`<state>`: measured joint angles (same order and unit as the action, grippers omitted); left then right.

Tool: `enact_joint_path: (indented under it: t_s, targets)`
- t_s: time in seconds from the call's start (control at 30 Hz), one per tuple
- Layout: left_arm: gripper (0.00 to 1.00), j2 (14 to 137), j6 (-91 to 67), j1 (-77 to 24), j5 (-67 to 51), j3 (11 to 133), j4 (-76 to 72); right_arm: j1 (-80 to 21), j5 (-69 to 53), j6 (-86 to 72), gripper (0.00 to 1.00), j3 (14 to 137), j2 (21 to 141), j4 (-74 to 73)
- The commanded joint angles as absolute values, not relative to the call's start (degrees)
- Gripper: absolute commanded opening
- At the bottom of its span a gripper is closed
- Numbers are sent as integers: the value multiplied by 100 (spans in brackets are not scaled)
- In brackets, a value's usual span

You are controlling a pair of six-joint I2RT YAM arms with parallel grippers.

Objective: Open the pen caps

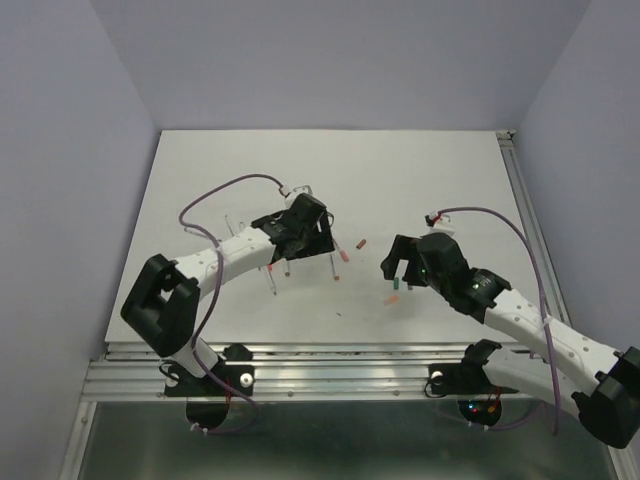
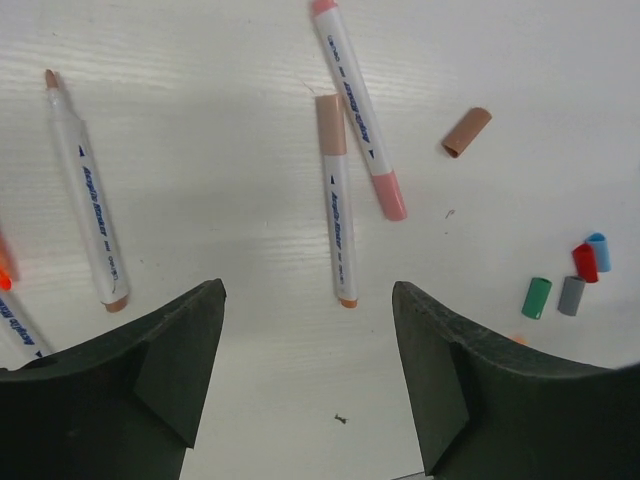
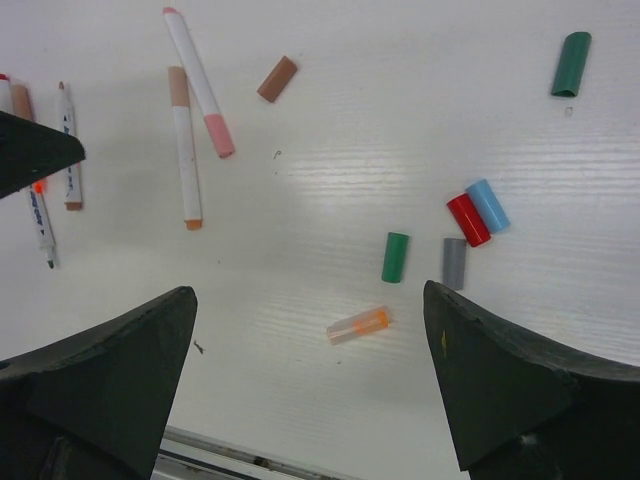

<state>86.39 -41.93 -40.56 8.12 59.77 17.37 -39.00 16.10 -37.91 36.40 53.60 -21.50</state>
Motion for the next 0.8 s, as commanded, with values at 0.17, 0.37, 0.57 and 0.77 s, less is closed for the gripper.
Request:
enact_joint_path:
  t_s: [0.17,0.37,0.57,0.77]
  targets:
    - [79,10106,-4026,-4535,1090,7180,2197,-3867,2004,-3858,100,3788,4905,-2470]
    - [72,10792,-4025,-4579,1239,7585,2425,-3876,2039,-3920,100,3604,4764,-2452]
    - [55,11205,-4061,-4640,1599,7795,2715,-3867,2144,-3990,100,3454,4649,-2435]
    - [41,11452,-4025,-4676,1775,7902,2918,-3867,2101,-4025,100,3419,4641,-2452]
